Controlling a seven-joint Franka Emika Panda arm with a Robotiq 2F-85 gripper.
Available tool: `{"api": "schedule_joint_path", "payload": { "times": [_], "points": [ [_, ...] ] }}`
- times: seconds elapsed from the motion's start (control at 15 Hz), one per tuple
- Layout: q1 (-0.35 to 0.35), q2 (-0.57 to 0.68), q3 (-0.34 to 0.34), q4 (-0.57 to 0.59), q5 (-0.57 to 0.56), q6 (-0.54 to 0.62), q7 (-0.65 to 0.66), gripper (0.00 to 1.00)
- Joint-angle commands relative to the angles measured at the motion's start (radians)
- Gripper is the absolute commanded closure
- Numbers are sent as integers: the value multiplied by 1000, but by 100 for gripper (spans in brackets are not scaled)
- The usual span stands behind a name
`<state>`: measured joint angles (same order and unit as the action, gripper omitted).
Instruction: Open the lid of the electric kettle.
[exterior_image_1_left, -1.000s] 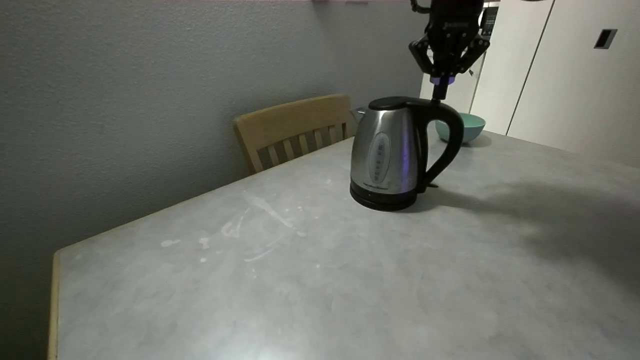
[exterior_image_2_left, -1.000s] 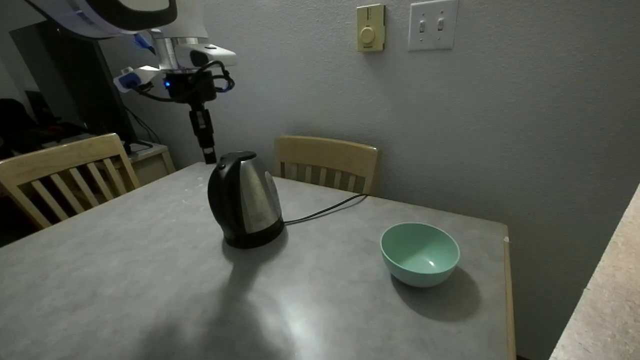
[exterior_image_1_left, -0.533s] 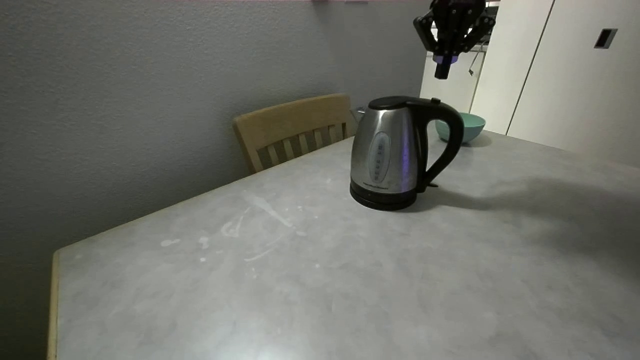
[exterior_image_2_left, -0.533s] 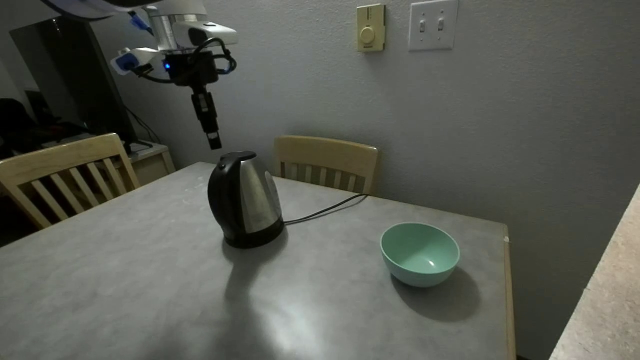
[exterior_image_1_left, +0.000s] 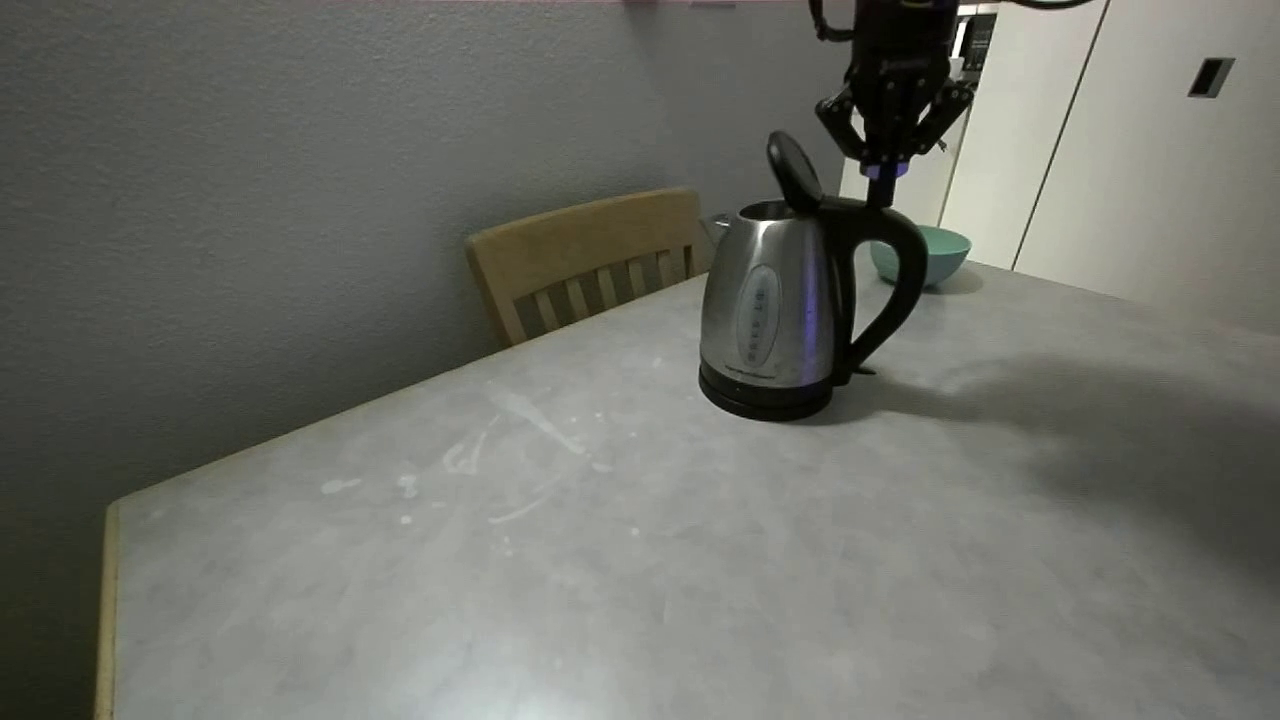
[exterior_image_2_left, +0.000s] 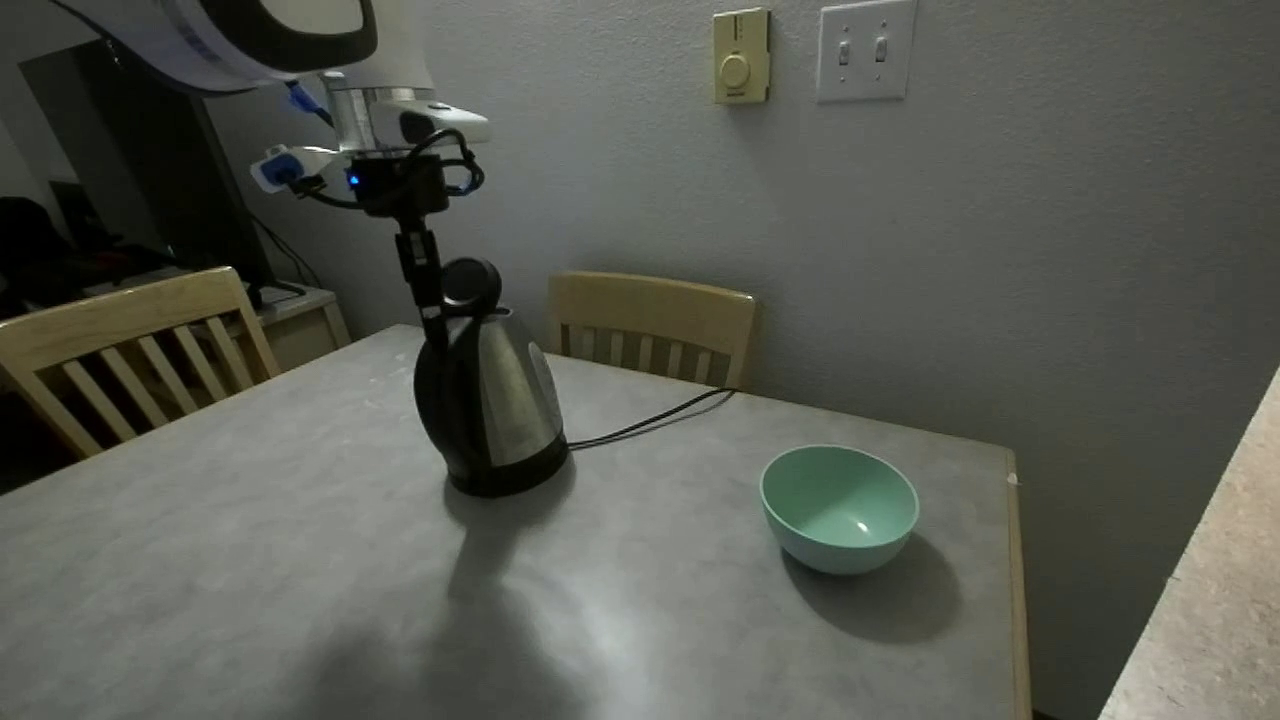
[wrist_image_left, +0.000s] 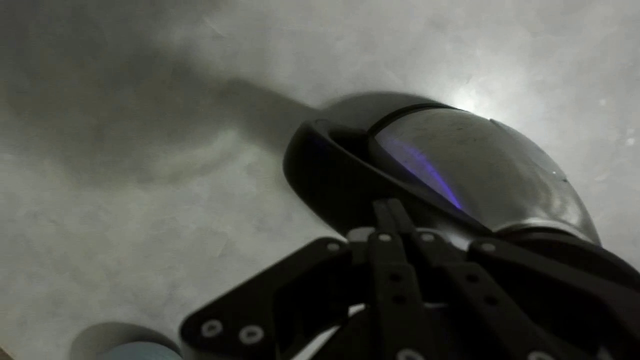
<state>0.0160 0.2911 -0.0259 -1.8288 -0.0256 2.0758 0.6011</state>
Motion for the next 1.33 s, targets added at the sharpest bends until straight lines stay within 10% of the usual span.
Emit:
{"api": "schedule_joint_path", "payload": {
  "times": [0.0,1.27],
  "points": [
    [27,62,-14,46,-22,-45,20,100],
    [65,-177,9,-22,-110,43,31,100]
  ]
}}
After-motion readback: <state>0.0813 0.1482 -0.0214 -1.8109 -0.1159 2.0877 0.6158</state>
